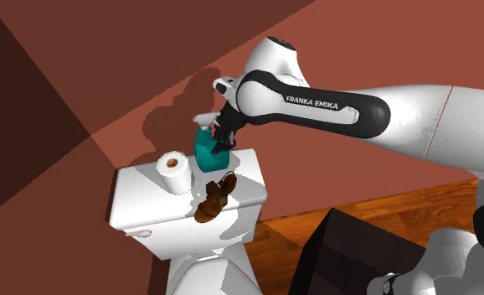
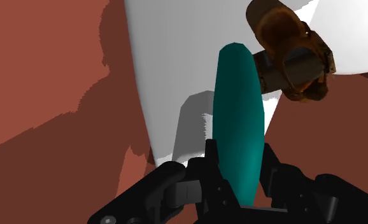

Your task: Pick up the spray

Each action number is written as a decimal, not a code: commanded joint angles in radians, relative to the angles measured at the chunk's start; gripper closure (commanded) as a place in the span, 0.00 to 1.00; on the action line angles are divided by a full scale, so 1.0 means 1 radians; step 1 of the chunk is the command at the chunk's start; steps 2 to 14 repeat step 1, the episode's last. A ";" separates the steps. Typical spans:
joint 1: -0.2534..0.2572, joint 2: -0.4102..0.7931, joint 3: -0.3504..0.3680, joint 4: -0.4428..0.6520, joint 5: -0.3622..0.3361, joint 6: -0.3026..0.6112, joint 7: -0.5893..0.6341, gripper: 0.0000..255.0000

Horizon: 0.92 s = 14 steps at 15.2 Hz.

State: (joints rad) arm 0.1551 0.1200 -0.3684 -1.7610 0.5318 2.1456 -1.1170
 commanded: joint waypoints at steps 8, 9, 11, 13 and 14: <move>0.000 -0.001 -0.001 0.007 -0.003 -0.007 0.004 1.00; 0.000 -0.001 -0.001 0.007 -0.003 -0.007 0.004 1.00; 0.000 -0.001 -0.001 0.007 -0.003 -0.007 0.004 1.00; 0.000 -0.001 -0.001 0.007 -0.003 -0.007 0.004 1.00; 0.000 -0.001 -0.001 0.007 -0.003 -0.007 0.004 1.00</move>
